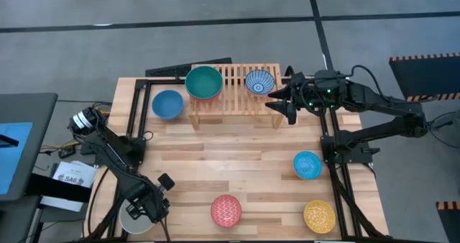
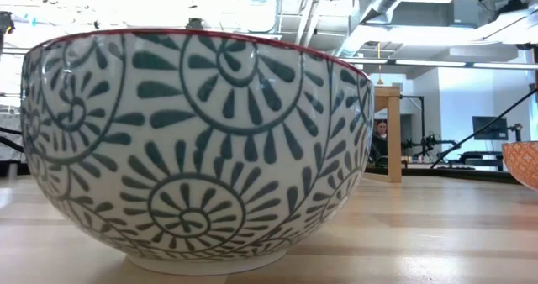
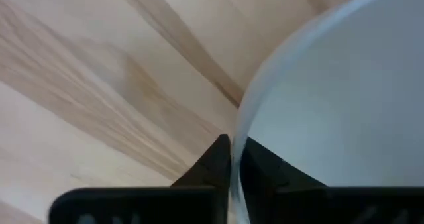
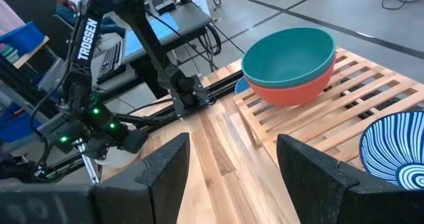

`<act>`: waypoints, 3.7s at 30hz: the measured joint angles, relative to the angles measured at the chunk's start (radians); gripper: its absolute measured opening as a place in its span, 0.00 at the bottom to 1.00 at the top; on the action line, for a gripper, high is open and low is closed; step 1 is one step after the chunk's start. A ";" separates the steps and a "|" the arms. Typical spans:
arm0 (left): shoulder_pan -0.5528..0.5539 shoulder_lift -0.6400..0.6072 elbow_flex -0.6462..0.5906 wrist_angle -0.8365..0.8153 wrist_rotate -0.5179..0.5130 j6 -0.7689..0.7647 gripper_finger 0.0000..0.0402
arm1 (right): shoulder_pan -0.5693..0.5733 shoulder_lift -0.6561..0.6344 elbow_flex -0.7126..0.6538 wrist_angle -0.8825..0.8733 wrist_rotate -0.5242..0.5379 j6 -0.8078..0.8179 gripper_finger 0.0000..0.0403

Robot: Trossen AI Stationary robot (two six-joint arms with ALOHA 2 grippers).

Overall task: Place and stack bowls onto a shelf
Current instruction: Stack the large white bowl on top of the large green bowl on the shelf

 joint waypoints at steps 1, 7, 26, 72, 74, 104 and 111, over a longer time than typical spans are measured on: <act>0.011 0.000 0.000 -0.001 0.006 0.000 0.02 | 0.000 0.000 0.000 -0.001 0.000 0.000 0.63; 0.080 -0.010 0.000 -0.006 0.049 -0.003 0.00 | 0.000 0.000 0.000 -0.015 0.000 -0.003 0.63; 0.811 -0.325 0.597 -0.440 -0.092 -0.153 0.00 | 0.000 0.000 0.000 -0.041 0.003 -0.003 0.63; 1.625 0.299 1.296 -0.692 0.098 -0.214 0.00 | -0.005 0.095 0.000 -0.060 0.001 0.023 0.63; 1.618 0.299 1.273 -0.693 0.081 -0.208 0.00 | -0.005 0.095 0.000 -0.060 0.001 0.023 0.63; 1.608 0.299 1.247 -0.666 -0.005 -0.112 0.02 | -0.015 0.095 0.000 -0.085 0.002 0.023 0.63; 1.608 0.299 1.247 -0.666 -0.014 -0.084 0.19 | -0.034 0.095 0.000 -0.085 0.003 0.023 0.63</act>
